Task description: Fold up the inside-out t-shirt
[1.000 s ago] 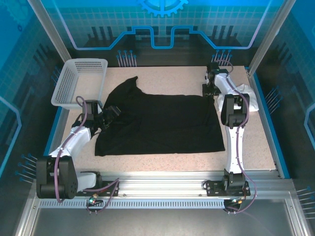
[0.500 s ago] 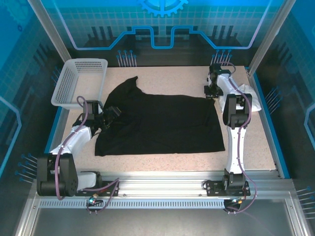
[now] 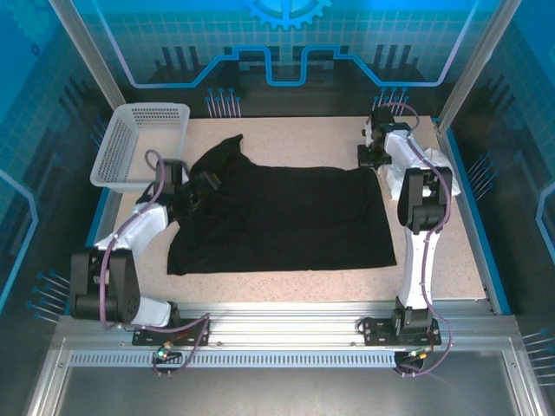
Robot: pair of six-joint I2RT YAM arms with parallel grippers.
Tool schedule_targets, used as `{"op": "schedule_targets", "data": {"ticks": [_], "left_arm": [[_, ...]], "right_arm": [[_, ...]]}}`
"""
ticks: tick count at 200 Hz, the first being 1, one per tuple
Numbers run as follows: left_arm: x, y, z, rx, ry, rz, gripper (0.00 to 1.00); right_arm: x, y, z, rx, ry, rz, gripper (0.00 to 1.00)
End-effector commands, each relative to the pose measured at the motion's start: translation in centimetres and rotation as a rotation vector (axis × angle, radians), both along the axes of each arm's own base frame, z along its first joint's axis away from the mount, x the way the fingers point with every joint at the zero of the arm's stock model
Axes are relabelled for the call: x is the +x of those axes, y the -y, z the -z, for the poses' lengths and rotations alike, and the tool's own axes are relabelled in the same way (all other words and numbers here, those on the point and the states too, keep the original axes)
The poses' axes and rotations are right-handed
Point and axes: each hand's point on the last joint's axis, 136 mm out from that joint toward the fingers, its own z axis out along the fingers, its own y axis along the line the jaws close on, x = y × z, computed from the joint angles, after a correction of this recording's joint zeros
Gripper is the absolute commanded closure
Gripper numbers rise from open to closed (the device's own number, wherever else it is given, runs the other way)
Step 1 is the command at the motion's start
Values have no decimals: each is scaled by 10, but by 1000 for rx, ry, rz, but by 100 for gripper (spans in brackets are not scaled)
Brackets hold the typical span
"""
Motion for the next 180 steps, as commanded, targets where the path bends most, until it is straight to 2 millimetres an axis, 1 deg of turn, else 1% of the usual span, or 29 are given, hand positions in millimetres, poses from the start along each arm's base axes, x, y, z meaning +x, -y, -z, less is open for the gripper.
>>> {"op": "schedule_targets", "data": {"ticks": [1,25,29,39,42,47,50,59,69,71,83,105,138,148,161,180], "left_arm": [[50,-3,-9,152,41,38,32],[94,-10,4,267,-19,72,33],[100,-13,9,290,-36,76,33],[117,-19,13,344,-65,81,35],[120,-21,18,360,-87,83,35],[129,-23,18,381,-96,87,35],[131,-26,23,396,-114,91,36],[144,-30,29,437,-133,100,37],[154,-36,39,478,-166,112,38],[158,-38,37,485,-163,109,39],[168,-44,49,513,-198,122,41],[184,-51,64,526,-232,144,43],[201,-48,86,546,-255,205,43],[203,-50,92,561,-266,211,43],[205,-48,99,555,-264,240,44],[203,-45,114,545,-282,275,45]], "right_arm": [[8,-17,-28,62,106,-32,100],[6,-18,-29,67,107,-39,100],[5,-18,-30,68,108,-40,100],[6,-18,-30,69,108,-41,100],[5,-19,-31,71,108,-43,100],[6,-19,-31,73,110,-45,100],[6,-19,-32,75,110,-46,100],[5,-20,-33,77,110,-50,100],[5,-21,-34,75,110,-55,100],[5,-21,-33,74,109,-55,100],[4,-23,-34,75,107,-59,100],[2,-26,-33,81,104,-65,100],[-1,-33,-29,81,93,-79,100],[-2,-34,-27,81,88,-82,100],[-4,-35,-25,80,81,-84,100],[-7,-34,-22,76,75,-84,100]]}}
